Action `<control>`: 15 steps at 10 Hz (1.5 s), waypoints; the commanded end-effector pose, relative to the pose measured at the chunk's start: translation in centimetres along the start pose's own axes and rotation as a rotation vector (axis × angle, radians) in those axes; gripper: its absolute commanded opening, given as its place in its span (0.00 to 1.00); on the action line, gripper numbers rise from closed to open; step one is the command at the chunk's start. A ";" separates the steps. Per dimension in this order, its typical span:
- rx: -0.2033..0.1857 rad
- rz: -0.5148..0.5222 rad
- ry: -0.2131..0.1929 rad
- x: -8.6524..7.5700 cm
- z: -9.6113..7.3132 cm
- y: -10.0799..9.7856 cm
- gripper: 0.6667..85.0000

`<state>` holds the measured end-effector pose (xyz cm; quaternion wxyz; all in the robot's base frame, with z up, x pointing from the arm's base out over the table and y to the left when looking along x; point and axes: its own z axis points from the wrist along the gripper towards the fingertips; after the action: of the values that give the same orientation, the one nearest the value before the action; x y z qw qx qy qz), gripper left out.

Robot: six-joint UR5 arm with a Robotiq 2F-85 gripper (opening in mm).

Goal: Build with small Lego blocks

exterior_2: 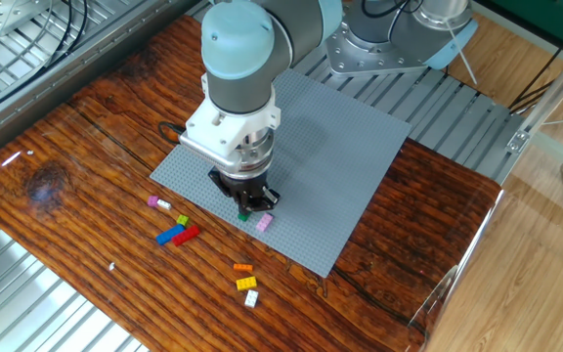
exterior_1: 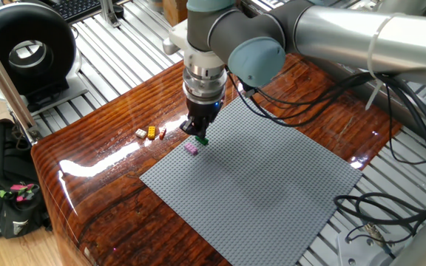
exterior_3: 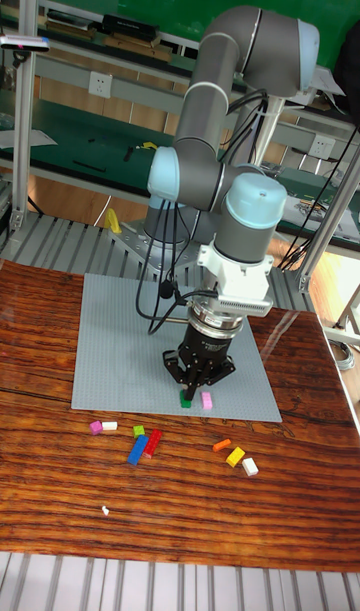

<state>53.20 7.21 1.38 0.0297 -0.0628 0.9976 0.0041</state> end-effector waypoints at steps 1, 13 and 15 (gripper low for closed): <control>-0.009 0.010 -0.001 -0.1 0.1 0.2 0.01; -0.002 0.010 0.020 0.5 0.3 0.0 0.01; 0.005 0.005 0.023 0.4 0.1 -0.2 0.01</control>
<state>52.74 7.04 0.99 0.0196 -0.0623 0.9979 -0.0008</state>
